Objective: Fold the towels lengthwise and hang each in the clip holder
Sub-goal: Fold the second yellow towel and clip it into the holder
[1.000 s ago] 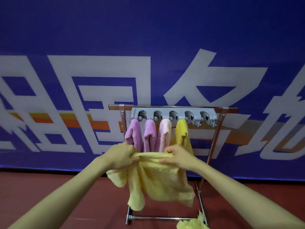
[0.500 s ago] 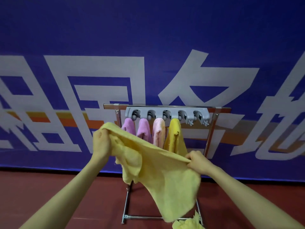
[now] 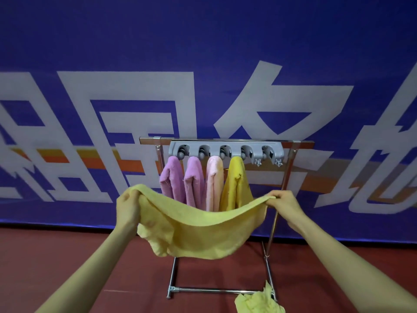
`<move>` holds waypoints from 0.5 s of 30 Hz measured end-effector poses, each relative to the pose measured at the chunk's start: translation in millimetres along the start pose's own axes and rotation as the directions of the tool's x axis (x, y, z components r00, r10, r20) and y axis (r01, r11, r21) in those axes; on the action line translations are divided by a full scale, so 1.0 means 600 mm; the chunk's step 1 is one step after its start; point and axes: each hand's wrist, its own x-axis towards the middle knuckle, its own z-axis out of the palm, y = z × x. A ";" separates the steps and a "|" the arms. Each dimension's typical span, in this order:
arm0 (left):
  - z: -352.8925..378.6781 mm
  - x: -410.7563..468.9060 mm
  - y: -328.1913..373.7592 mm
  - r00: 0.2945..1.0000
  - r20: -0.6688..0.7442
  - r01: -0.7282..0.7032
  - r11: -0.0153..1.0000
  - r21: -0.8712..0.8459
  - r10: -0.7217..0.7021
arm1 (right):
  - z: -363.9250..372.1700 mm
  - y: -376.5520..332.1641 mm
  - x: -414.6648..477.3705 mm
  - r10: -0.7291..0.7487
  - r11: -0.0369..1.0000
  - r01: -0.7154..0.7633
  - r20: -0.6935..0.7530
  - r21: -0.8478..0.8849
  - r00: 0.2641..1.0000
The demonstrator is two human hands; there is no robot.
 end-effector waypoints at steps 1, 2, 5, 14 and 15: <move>0.001 -0.002 -0.009 0.999 0.041 -0.006 0.999 0.047 0.004 | 0.003 -0.013 0.000 0.004 0.997 -0.006 0.013 0.082 1.000; 0.002 0.000 -0.023 0.997 0.075 0.004 0.995 0.100 -0.011 | 0.008 -0.027 0.001 0.010 0.989 -0.014 0.030 0.150 1.000; 0.006 0.008 -0.061 0.978 0.172 0.061 0.949 0.308 -0.119 | 0.027 -0.064 -0.002 0.013 0.938 -0.037 0.070 0.344 0.997; 0.070 -0.048 -0.027 0.825 0.549 -0.090 0.927 0.365 -0.136 | 0.095 -0.128 -0.026 -0.272 0.952 0.241 0.159 0.190 0.949; 0.081 -0.059 -0.015 0.804 0.584 -0.093 0.948 0.305 -0.110 | 0.103 -0.129 -0.031 -0.282 0.952 0.251 0.187 0.172 0.941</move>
